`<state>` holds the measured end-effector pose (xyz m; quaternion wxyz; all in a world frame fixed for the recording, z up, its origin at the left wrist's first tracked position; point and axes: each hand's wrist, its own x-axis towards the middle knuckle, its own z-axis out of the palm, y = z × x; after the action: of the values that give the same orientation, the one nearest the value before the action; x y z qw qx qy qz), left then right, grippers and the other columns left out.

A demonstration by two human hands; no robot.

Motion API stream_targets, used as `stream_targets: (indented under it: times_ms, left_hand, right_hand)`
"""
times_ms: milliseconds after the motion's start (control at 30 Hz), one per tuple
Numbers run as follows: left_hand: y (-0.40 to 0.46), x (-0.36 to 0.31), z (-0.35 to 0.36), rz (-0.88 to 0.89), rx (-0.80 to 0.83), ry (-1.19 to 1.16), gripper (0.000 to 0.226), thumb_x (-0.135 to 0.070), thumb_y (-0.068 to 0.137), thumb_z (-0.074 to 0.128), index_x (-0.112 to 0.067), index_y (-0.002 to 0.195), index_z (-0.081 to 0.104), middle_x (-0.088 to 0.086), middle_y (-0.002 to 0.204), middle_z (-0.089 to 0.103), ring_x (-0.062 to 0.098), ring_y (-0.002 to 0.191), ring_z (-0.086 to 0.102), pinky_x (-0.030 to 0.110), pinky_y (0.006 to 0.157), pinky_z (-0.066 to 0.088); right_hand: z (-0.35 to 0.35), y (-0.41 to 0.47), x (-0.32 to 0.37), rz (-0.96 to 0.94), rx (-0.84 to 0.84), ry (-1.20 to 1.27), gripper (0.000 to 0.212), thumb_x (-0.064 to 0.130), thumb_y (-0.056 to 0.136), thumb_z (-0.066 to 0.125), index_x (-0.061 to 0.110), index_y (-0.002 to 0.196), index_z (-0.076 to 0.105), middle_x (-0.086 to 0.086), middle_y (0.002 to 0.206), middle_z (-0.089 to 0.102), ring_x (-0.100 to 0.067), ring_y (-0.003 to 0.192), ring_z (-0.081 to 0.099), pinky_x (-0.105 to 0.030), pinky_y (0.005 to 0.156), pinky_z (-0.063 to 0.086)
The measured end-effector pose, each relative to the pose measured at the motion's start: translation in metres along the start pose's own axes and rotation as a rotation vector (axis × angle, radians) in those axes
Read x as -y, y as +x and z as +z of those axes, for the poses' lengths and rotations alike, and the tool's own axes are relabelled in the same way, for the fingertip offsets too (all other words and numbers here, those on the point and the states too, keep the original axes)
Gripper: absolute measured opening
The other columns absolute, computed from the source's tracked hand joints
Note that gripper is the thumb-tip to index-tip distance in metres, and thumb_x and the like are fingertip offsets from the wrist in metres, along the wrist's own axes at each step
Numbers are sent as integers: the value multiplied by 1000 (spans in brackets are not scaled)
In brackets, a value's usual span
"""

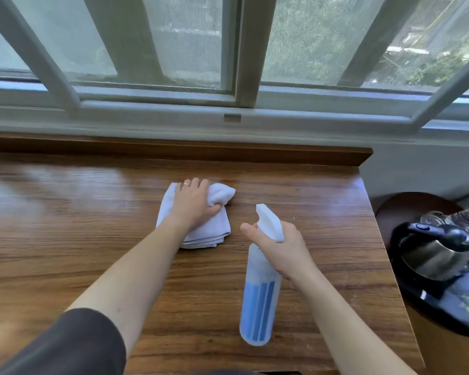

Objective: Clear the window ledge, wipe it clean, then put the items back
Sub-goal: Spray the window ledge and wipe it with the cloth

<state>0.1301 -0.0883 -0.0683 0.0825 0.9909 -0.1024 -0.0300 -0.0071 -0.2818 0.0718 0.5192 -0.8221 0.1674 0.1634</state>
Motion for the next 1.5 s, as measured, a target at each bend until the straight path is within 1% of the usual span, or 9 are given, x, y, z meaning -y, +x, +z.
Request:
stream_targets:
  times_ms: [100, 300, 533, 767, 833, 1000, 1200, 1333, 1500]
  left_hand:
    - [-14, -2, -3, 10, -1, -16, 54, -54, 73, 59, -11, 107, 57, 10, 106, 60, 35, 101, 53, 44, 91, 37]
    - [-73, -3, 5, 65, -31, -51, 60, -58, 62, 48, -13, 99, 62, 6, 93, 61, 32, 88, 57, 42, 82, 43]
    - [-135, 3, 21, 119, -100, -67, 59, -56, 63, 59, -16, 106, 61, 2, 95, 61, 29, 89, 58, 42, 83, 43]
    - [-121, 3, 12, 159, -122, -56, 55, -59, 62, 56, -18, 97, 64, -1, 87, 58, 26, 84, 56, 41, 80, 44]
    - [-112, 4, 12, 157, -126, -59, 53, -59, 62, 55, -17, 94, 64, -1, 84, 57, 26, 81, 55, 41, 78, 42]
    - [-77, 5, 8, 97, -67, -37, 55, -59, 62, 53, -16, 95, 61, 2, 88, 59, 30, 86, 56, 42, 80, 42]
    - [-53, 2, 3, 83, -5, -9, 60, -61, 65, 53, -16, 105, 61, 5, 100, 63, 31, 96, 58, 45, 88, 42]
    - [-63, 1, 4, 55, -30, -8, 56, -56, 64, 60, -16, 103, 61, 5, 96, 62, 30, 90, 57, 43, 85, 42]
    - [-89, 1, 9, 54, -61, -17, 55, -53, 60, 59, -14, 98, 62, 4, 90, 60, 30, 84, 56, 41, 81, 43]
  right_hand:
    - [2, 0, 2, -6, 0, -1, 37, 55, 81, 72, 19, 75, 65, 15, 57, 56, -6, 62, 53, -29, 64, 43]
    - [4, 1, 2, -13, 17, 8, 35, 55, 81, 72, 22, 70, 65, 13, 58, 56, -7, 62, 53, -31, 64, 42]
    - [8, 0, 4, -45, 25, 10, 43, 54, 82, 71, 12, 80, 66, 5, 64, 59, -12, 65, 56, -34, 65, 43]
    - [11, -1, 7, -48, 20, 6, 45, 54, 83, 70, 9, 80, 66, 6, 63, 57, -9, 62, 53, -32, 64, 42]
    - [10, 0, 7, -35, 18, 8, 41, 54, 82, 70, 13, 79, 67, 9, 62, 56, -8, 62, 53, -30, 64, 41]
    - [13, 0, 4, -24, 16, 15, 33, 53, 83, 71, 23, 70, 65, 14, 56, 55, -4, 57, 51, -29, 63, 41]
    - [13, -5, 1, -16, 9, 42, 39, 51, 83, 72, 13, 77, 66, 11, 60, 55, -8, 61, 51, -31, 64, 40]
    - [13, -9, 0, -21, 16, 67, 40, 51, 82, 73, 12, 77, 65, 8, 62, 57, -10, 63, 53, -32, 66, 41]
    - [10, -15, 0, -35, 45, 49, 39, 52, 84, 71, 13, 80, 67, 6, 66, 59, -10, 65, 54, -32, 66, 42]
